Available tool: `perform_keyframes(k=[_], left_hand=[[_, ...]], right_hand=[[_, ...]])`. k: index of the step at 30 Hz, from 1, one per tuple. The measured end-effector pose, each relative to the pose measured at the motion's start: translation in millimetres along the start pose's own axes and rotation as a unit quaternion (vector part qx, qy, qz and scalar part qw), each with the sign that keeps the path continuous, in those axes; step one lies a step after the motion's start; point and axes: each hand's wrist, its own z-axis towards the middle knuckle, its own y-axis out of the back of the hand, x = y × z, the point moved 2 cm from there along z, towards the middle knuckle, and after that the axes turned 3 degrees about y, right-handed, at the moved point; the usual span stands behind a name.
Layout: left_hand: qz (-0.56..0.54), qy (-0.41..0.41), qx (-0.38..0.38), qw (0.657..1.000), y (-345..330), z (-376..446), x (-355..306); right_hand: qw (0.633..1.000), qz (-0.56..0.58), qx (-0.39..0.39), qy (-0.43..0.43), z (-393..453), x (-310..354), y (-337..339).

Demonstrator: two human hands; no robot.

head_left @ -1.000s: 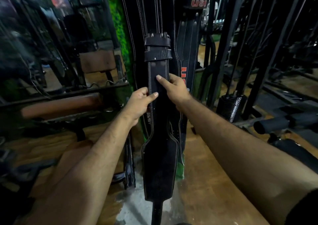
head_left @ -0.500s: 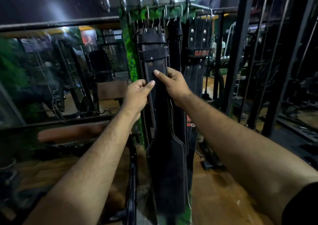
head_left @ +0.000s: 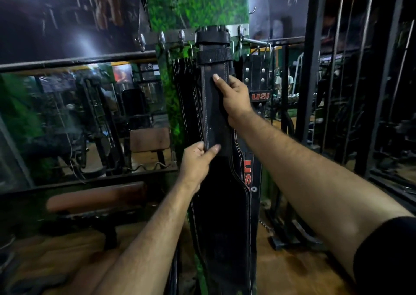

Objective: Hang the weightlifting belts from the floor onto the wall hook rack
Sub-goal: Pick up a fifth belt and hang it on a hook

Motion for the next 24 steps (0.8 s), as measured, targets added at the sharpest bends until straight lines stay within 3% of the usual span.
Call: perform_keyframes(k=[11, 15, 18, 24], left_hand=[[0.040, 0.073, 0.027, 0.996, 17.3, -12.6, 90.8], [0.094, 0.110, 0.057, 0.988, 30.9, -33.0, 82.8], [0.127, 0.124, 0.099, 0.979, 38.3, -32.3, 49.7], [0.001, -0.035, -0.005, 0.999, 43.0, 14.3, -81.8]], right_hand=[[0.999, 0.018, -0.033, -0.037, -17.9, -43.2, 5.6], [0.998, 0.030, -0.025, -0.052, -27.0, -54.2, 2.2], [0.997, 0.044, 0.003, -0.058, -26.9, -50.3, -1.9], [0.998, 0.035, 0.055, -0.006, -24.4, -31.3, -28.4]])
